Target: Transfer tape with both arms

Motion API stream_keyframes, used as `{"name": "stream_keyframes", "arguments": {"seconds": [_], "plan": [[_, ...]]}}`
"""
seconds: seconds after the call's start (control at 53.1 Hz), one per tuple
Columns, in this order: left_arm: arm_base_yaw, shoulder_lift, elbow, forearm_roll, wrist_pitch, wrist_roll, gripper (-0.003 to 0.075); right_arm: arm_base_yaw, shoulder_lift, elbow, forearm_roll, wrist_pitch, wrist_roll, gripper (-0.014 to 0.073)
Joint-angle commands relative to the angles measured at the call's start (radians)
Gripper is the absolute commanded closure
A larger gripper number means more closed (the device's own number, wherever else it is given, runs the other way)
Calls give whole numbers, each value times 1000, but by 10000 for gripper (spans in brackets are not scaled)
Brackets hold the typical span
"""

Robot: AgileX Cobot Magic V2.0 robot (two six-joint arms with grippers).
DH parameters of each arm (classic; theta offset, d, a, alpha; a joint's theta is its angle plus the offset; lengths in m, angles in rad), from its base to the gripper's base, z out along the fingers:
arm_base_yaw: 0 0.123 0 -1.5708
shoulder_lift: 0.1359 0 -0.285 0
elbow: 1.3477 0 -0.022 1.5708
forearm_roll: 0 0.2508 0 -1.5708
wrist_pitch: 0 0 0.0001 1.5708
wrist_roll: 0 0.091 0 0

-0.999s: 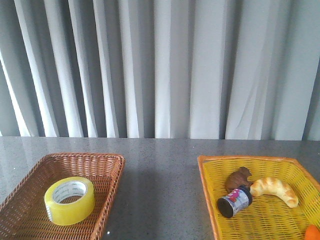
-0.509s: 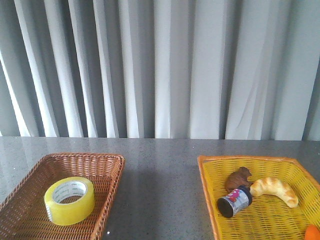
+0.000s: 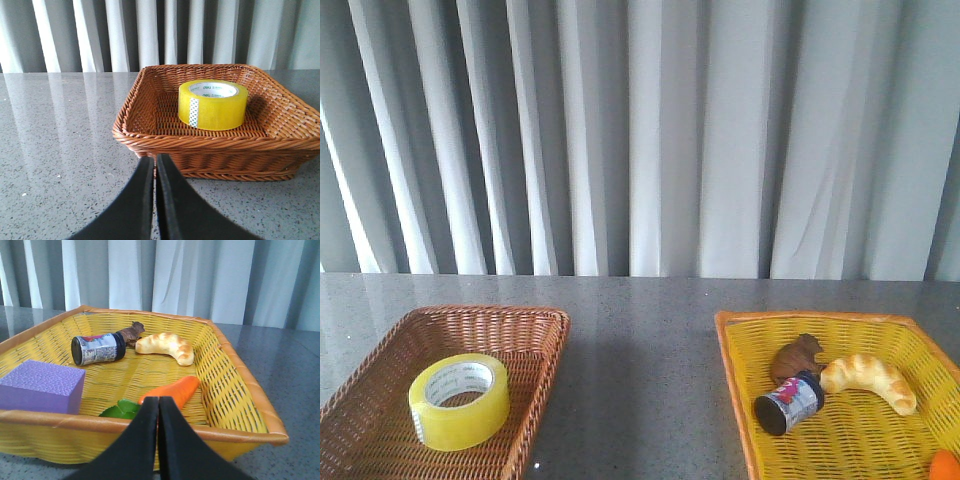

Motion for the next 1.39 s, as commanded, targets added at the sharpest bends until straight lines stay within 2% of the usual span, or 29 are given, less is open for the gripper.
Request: {"name": "stream_keyframes", "arguments": {"seconds": [0.0, 1.376], "plan": [[-9, -17, -28, -10, -76, -9, 727, -5, -13, 9, -4, -69, -8, 599], [-9, -17, -28, -10, -76, -9, 727, -5, -13, 8, -3, -70, 13, 599]]}}
